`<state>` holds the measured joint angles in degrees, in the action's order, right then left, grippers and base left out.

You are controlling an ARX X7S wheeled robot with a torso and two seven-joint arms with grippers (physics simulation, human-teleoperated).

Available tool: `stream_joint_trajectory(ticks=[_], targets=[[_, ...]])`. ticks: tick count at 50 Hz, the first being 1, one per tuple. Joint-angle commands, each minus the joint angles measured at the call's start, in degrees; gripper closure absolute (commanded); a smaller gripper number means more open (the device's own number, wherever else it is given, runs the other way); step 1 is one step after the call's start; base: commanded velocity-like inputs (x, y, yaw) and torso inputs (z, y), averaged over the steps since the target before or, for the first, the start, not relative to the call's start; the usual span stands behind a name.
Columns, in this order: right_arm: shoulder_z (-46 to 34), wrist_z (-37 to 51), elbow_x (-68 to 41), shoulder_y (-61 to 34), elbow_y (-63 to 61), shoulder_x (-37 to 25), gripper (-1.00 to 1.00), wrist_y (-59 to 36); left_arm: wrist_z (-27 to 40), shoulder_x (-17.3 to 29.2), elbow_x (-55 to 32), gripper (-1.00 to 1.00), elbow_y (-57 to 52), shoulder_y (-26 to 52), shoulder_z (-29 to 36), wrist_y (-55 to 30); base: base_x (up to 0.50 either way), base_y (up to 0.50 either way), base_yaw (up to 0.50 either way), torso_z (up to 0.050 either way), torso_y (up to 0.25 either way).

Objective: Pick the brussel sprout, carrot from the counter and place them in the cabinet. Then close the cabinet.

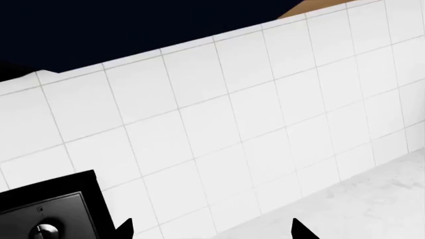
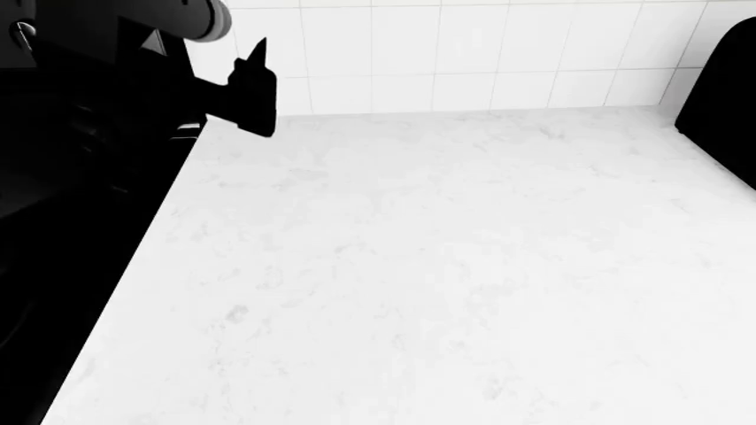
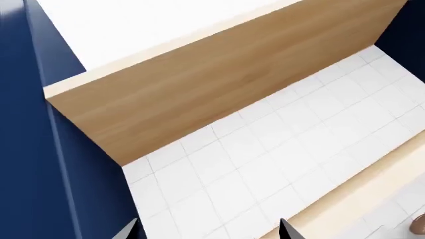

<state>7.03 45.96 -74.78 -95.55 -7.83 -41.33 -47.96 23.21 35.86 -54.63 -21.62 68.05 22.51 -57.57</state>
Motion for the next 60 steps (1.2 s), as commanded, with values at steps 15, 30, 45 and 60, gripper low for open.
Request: stream_joint_trajectory(ticks=[15,30,45,60], targets=[[1.0,-1.9,2.0,-13.0,16.0,9.0,-1.00,8.1,-0.1,0.3,1.1,-1.00,0.2,-2.0,0.6,1.8,0.00,0.00,0.00,0.000,0.000],[-2.6,-8.6,1.4,-19.5,28.0,15.3,-1.00,8.2,2.1,0.4,-1.0,-1.00,-0.3,-2.6,-0.6,0.3,0.00,0.00,0.00,0.000,0.000],[-8.2,-17.5,2.3,-26.2,37.0,20.1,-1.00,5.9,1.5,0.9,-1.0,-1.00,-0.5,-2.9,-0.6,0.9,0.00,0.00,0.00,0.000,0.000],[-15.6,-25.1,5.3,-31.4,41.2,24.0,-1.00,2.6,1.5,1.2,-0.8,-1.00,-0.6,-3.7,-0.4,1.5,0.00,0.00,0.00,0.001,0.000]])
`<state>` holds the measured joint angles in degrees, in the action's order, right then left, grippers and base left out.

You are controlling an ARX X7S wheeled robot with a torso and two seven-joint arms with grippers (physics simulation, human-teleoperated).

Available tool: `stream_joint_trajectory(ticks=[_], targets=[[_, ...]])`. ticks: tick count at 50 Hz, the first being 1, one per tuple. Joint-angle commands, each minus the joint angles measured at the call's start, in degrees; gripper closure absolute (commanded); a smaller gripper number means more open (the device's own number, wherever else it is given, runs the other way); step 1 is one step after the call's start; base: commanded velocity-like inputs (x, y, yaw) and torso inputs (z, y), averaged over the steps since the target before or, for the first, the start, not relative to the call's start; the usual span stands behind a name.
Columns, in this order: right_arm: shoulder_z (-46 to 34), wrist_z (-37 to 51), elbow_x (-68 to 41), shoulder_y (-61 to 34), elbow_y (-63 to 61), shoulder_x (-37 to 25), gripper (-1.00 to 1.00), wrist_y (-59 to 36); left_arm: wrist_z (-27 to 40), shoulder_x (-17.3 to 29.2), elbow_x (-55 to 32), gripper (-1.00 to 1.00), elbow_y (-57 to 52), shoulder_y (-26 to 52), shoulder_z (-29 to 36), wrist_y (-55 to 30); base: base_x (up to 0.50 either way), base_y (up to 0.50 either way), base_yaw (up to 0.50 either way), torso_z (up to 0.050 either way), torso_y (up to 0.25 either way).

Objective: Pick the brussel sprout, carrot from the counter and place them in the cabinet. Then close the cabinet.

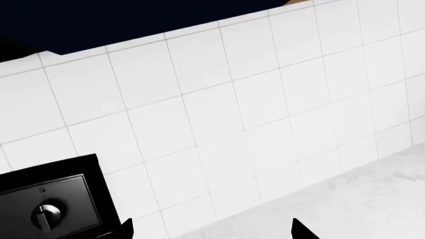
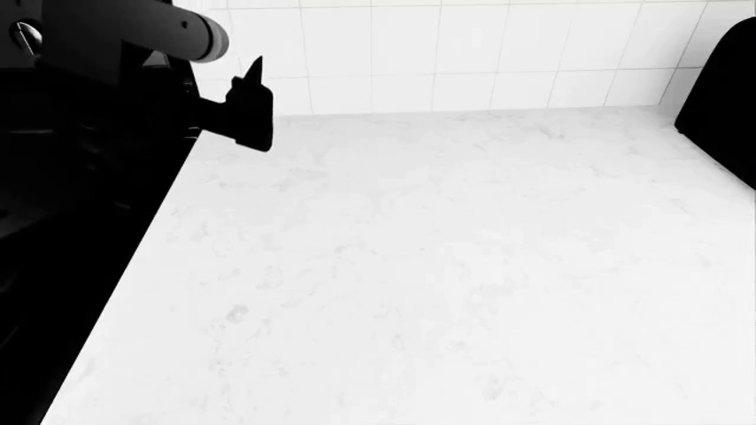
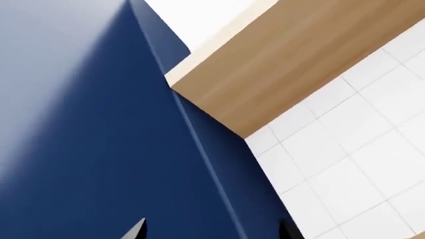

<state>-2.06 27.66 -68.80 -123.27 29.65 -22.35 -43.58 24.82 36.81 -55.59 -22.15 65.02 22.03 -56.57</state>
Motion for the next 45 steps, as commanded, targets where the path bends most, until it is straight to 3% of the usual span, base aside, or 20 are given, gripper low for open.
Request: stream_joint_trajectory(ticks=[1,22,45], targets=[[-7.1,-7.3,-0.4,-4.2,4.0,5.3,-1.00,-1.9,-0.1,0.3,0.1,-1.00,-0.1,-0.8,0.1,0.6,0.00,0.00,0.00,0.000,0.000],[-16.3,-16.6,5.8,-8.5,7.9,10.1,-1.00,-2.5,-0.3,0.8,0.4,-1.00,-0.1,-2.2,0.0,1.8,0.00,0.00,0.00,0.000,0.000],[-30.9,-34.9,25.2,-10.7,15.2,16.1,-1.00,6.2,-0.1,1.1,-0.1,-1.00,-0.2,-2.5,-0.3,2.1,0.00,0.00,0.00,0.000,-0.003]])
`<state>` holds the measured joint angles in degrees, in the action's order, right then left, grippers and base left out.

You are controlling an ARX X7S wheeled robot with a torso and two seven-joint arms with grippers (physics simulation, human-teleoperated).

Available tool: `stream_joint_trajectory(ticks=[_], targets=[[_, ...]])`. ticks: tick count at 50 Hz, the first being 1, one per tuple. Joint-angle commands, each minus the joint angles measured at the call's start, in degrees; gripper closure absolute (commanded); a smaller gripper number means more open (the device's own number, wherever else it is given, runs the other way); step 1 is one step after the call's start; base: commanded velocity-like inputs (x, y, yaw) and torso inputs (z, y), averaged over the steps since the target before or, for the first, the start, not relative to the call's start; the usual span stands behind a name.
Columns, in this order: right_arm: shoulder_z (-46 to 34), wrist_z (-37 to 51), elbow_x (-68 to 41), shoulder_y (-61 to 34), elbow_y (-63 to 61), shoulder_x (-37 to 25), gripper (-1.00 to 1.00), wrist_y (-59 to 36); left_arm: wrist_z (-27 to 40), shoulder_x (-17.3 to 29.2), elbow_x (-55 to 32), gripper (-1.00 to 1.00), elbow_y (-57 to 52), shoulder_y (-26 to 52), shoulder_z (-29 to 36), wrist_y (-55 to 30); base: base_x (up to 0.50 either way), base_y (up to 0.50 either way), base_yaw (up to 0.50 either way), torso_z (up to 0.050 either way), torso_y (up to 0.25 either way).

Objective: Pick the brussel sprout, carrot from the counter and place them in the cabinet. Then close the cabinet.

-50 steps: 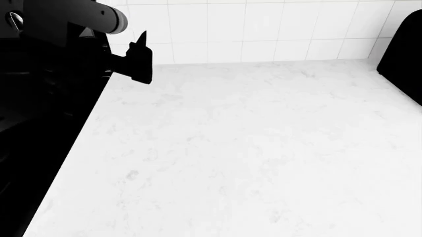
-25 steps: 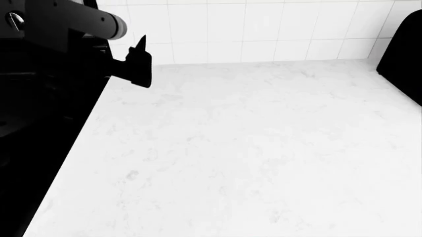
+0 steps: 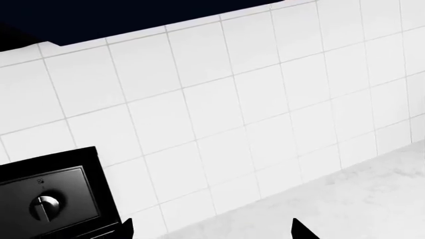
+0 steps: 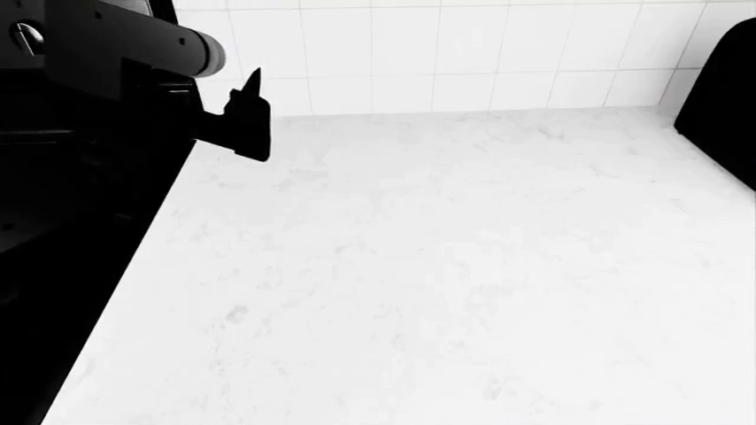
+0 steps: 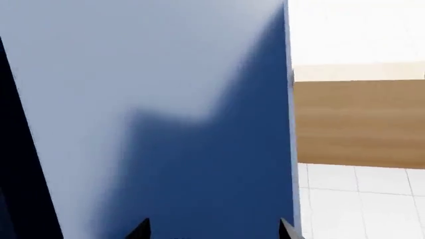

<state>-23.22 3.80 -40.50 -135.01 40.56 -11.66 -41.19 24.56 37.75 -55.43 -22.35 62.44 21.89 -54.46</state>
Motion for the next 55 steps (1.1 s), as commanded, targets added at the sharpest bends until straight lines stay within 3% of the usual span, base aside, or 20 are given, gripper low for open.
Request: stream_joint_trajectory(ticks=[1,13,30,42,55], targets=[[-10.1,-11.9,-2.7,1.1,3.9,5.5,-1.00,4.3,0.1,0.2,-0.3,-1.00,0.0,0.1,-0.2,0.0,0.00,0.00,0.00,0.000,-0.010],[-17.3,-17.8,4.4,1.4,2.9,7.6,-1.00,8.2,0.3,0.5,-0.8,-1.00,-0.3,0.2,-0.5,-0.1,0.00,0.00,0.00,0.000,-0.006],[-23.9,-28.0,7.4,2.1,13.3,11.2,-1.00,9.1,0.4,0.5,-1.2,-1.00,-0.3,0.5,-0.7,0.0,0.00,0.00,0.00,0.000,-0.009],[-27.7,-29.1,5.4,1.8,14.5,11.5,-1.00,12.4,0.4,0.6,-1.0,-1.00,-0.4,0.1,-0.5,0.3,0.00,0.00,0.00,0.000,-0.006],[-40.8,-26.1,-1.8,0.0,14.2,11.6,-1.00,15.6,0.5,0.9,-1.2,-1.00,-0.5,-0.5,-0.6,0.6,0.00,0.00,0.00,0.000,-0.007]])
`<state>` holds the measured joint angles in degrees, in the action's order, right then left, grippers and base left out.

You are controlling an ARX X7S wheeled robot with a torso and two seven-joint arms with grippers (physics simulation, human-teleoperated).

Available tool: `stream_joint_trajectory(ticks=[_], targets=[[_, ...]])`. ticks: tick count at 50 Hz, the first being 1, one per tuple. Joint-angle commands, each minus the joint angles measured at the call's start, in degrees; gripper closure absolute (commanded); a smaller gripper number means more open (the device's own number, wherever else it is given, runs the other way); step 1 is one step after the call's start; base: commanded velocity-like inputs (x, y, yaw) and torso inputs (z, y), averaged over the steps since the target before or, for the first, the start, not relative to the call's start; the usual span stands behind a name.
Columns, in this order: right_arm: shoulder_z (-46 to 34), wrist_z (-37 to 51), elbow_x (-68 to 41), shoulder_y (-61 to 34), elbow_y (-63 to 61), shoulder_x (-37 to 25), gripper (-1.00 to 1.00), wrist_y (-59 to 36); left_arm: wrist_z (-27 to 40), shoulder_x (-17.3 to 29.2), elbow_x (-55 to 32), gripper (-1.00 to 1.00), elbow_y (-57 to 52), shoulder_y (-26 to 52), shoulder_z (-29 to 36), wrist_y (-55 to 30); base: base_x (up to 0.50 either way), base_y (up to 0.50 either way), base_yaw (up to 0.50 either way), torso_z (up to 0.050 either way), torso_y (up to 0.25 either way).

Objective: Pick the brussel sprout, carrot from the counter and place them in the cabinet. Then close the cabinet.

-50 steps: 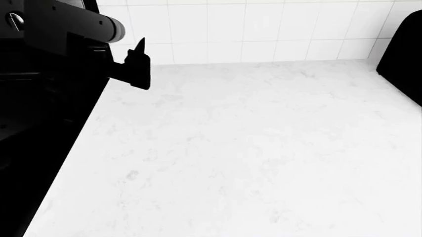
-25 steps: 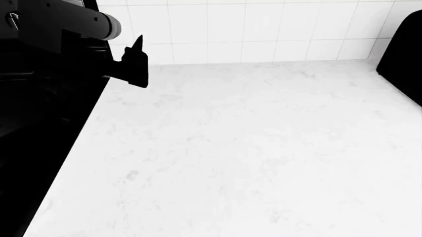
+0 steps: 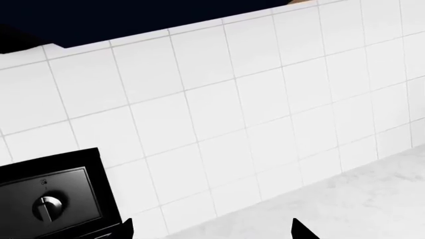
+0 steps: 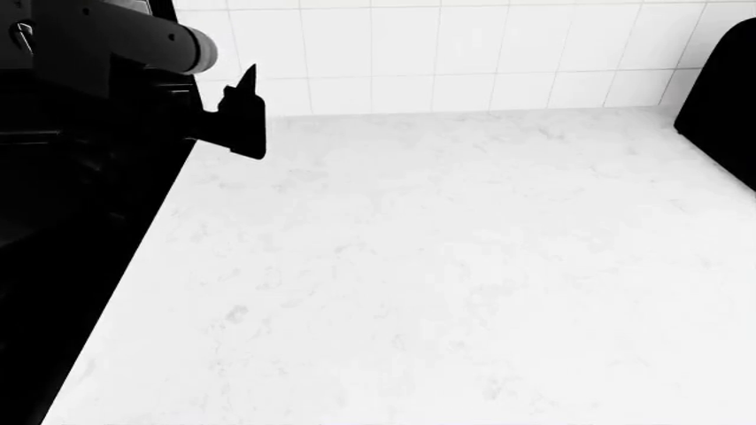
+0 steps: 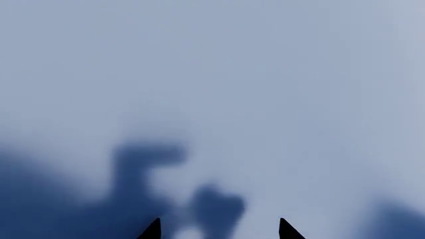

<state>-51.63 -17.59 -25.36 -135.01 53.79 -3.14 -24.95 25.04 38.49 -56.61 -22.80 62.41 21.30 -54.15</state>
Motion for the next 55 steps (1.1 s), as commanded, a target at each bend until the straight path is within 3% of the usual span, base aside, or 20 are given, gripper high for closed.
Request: stream_joint_trajectory(ticks=[1,13,33,43,55], targets=[[-12.7,-4.6,-17.0,0.0,0.9,3.1,-1.00,-0.9,0.0,0.2,0.0,-1.00,0.0,-0.5,0.0,0.4,0.00,0.00,0.00,0.000,0.000],[-17.9,-5.1,-20.8,0.0,1.6,3.1,-1.00,-2.3,-0.4,0.6,0.5,-1.00,0.2,-1.3,0.0,1.2,0.00,0.00,0.00,0.000,-0.008],[-18.3,-0.4,-23.9,0.0,6.7,3.1,-1.00,-3.2,-0.1,1.7,-0.4,-1.00,-0.2,-1.6,-0.8,1.1,0.00,0.00,0.00,0.000,-0.007],[-26.0,3.3,-34.6,0.0,10.4,3.1,-1.00,-1.7,-0.6,2.0,-0.3,-1.00,0.1,-1.8,-1.0,1.8,0.00,0.00,0.00,0.000,-0.008],[-25.9,4.0,-39.4,0.0,12.3,3.1,-1.00,-2.1,-0.4,2.4,-1.7,-1.00,-0.4,-3.4,-3.5,3.8,0.00,0.00,0.00,0.000,-0.008]])
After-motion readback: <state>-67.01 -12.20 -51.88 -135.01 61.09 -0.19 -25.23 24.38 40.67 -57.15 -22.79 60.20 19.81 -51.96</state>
